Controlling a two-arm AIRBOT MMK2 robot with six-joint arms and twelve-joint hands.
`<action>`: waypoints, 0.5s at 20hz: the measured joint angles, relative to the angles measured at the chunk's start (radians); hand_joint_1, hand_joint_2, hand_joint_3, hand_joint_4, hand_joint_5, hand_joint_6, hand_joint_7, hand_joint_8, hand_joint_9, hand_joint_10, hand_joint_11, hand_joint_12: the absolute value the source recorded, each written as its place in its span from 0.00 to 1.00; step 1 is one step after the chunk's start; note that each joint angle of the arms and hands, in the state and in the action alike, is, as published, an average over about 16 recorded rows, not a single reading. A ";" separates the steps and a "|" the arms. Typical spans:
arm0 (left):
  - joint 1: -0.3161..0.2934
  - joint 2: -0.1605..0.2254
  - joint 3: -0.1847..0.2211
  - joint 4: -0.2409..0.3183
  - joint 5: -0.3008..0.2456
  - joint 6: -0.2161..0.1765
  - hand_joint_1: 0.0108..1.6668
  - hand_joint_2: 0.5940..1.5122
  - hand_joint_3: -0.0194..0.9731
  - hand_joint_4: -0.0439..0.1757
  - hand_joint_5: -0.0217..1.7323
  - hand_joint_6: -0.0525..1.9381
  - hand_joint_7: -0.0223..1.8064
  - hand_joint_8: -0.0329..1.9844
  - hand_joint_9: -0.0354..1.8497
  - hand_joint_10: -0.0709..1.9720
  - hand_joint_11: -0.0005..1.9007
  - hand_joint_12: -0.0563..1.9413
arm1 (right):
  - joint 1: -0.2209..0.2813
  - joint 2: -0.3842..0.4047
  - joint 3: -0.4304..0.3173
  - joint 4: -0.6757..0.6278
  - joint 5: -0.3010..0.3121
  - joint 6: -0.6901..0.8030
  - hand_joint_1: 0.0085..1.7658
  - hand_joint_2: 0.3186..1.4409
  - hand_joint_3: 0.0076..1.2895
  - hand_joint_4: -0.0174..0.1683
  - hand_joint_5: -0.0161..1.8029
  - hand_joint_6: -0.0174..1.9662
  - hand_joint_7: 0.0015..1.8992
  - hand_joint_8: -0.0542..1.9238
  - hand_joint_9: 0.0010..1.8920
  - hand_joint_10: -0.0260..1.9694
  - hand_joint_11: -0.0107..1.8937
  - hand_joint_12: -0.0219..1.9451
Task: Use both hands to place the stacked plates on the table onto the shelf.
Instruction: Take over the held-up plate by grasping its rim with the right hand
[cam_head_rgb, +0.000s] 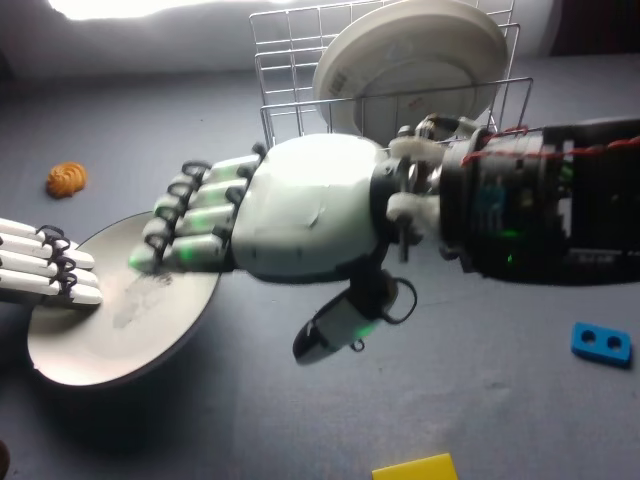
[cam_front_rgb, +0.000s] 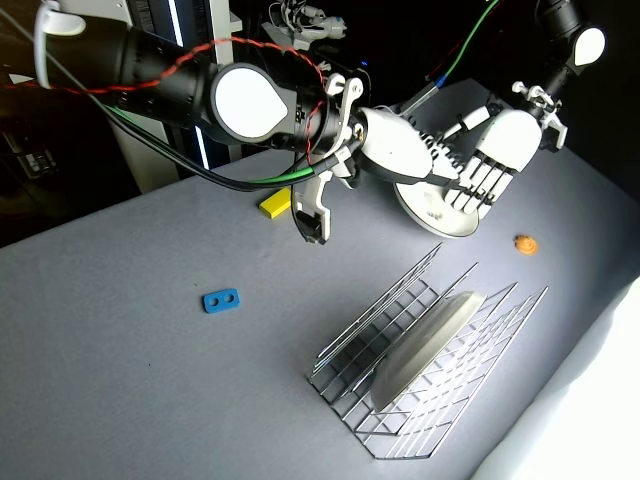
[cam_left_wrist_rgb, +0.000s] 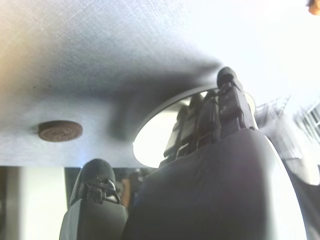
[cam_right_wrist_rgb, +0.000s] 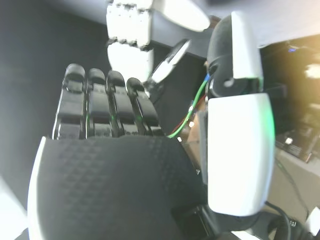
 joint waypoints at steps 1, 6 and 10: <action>0.005 -0.002 0.003 -0.008 -0.002 -0.010 0.00 0.61 0.04 0.16 0.01 0.01 0.01 0.01 0.00 0.01 0.01 0.04 | -0.007 -0.015 0.008 0.000 -0.004 -0.009 0.58 0.56 0.00 0.11 0.02 0.02 0.01 0.04 0.01 0.01 0.02 0.01; 0.026 -0.011 0.015 -0.038 -0.011 -0.050 0.00 0.61 0.04 0.16 0.01 0.01 0.01 0.01 0.00 0.01 0.01 0.03 | -0.039 -0.100 0.072 0.001 -0.019 -0.048 0.59 0.58 0.00 0.12 0.02 0.02 0.01 0.04 0.01 0.01 0.02 0.01; 0.036 -0.017 0.022 -0.053 -0.017 -0.070 0.00 0.61 0.04 0.16 0.01 0.01 0.01 0.01 0.00 0.01 0.01 0.03 | -0.053 -0.174 0.145 0.005 -0.020 -0.067 0.60 0.61 0.00 0.13 0.02 0.02 0.01 0.04 0.01 0.01 0.02 0.02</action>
